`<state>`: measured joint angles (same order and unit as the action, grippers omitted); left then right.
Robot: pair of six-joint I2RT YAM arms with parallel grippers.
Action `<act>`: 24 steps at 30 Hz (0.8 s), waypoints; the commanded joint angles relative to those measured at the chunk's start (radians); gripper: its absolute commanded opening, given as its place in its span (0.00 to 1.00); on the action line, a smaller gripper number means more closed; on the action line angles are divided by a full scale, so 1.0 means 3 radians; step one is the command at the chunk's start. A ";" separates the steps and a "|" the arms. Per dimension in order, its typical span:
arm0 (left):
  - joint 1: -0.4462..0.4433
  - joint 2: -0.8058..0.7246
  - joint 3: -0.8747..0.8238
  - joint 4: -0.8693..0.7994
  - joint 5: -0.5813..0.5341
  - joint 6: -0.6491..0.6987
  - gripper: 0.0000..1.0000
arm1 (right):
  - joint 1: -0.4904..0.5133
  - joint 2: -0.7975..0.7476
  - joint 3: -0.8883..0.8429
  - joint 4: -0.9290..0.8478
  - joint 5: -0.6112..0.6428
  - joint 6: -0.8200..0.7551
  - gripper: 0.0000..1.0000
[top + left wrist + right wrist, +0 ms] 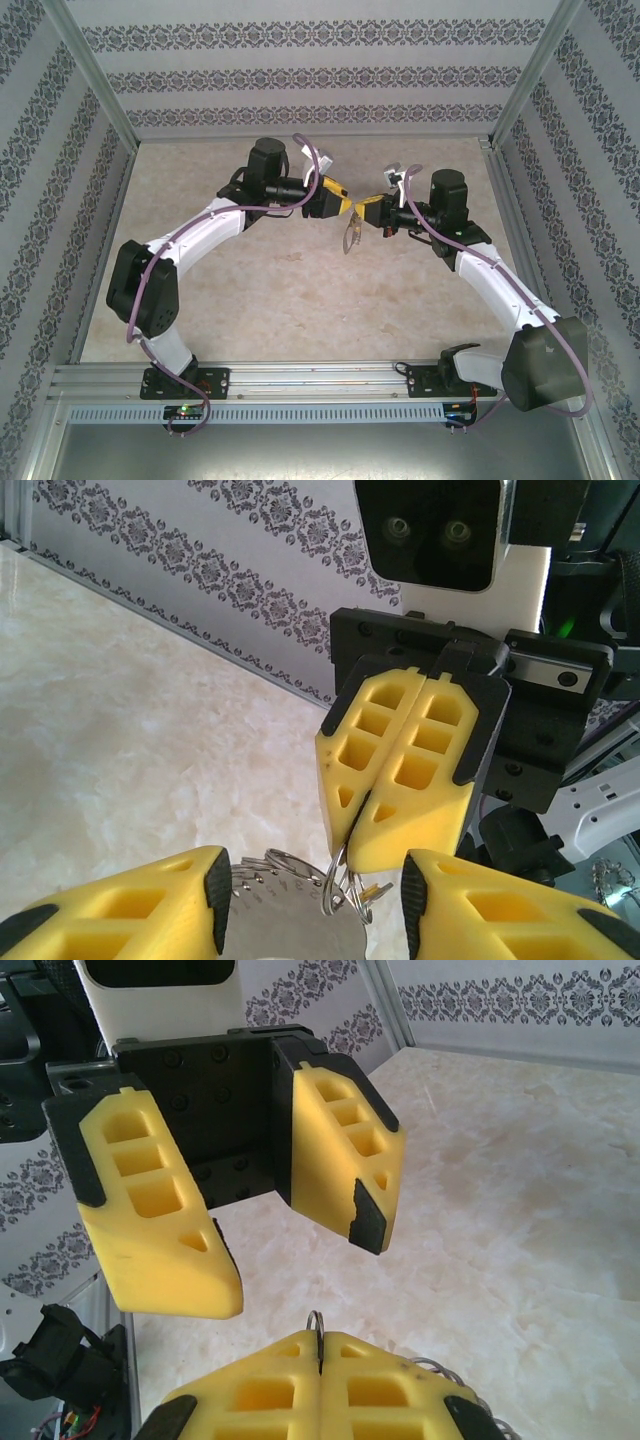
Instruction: Put the keys on the keyring
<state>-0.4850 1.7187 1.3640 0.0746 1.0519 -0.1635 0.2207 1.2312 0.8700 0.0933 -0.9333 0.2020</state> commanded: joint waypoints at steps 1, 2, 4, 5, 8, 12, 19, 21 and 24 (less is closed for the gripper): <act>-0.0040 0.0069 0.0110 -0.0028 0.0119 0.0028 0.47 | 0.0030 -0.0040 0.0081 0.0097 -0.0101 -0.0039 0.00; -0.0045 0.0069 0.0111 -0.0026 0.0119 0.0028 0.47 | 0.0030 -0.0039 0.0081 0.0098 -0.0101 -0.0039 0.00; -0.0055 0.0074 0.0111 -0.0018 0.0121 0.0024 0.46 | 0.0030 -0.0036 0.0081 0.0102 -0.0100 -0.0039 0.00; -0.0061 0.0079 0.0109 -0.0018 0.0127 0.0023 0.46 | 0.0030 -0.0038 0.0081 0.0100 -0.0100 -0.0039 0.00; -0.0076 0.0086 0.0111 -0.0003 0.0132 0.0018 0.45 | 0.0031 -0.0043 0.0075 0.0108 -0.0100 -0.0034 0.00; -0.0100 0.0105 0.0109 0.0010 0.0144 0.0013 0.40 | 0.0031 -0.0044 0.0071 0.0113 -0.0100 -0.0026 0.00; -0.0133 0.0099 0.0083 0.0059 0.0134 0.0011 0.25 | 0.0031 -0.0039 0.0058 0.0111 -0.0090 -0.0034 0.00; -0.0140 0.0100 0.0078 0.0087 0.0132 -0.0001 0.20 | 0.0026 -0.0039 0.0061 0.0114 -0.0085 -0.0034 0.00; -0.0144 0.0100 0.0061 0.0133 0.0132 -0.0015 0.12 | 0.0025 -0.0043 0.0058 0.0122 -0.0085 -0.0024 0.00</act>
<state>-0.5163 1.7405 1.3655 0.0757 1.0733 -0.1669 0.2203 1.2312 0.8700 0.0933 -0.9318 0.2024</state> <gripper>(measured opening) 0.138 0.053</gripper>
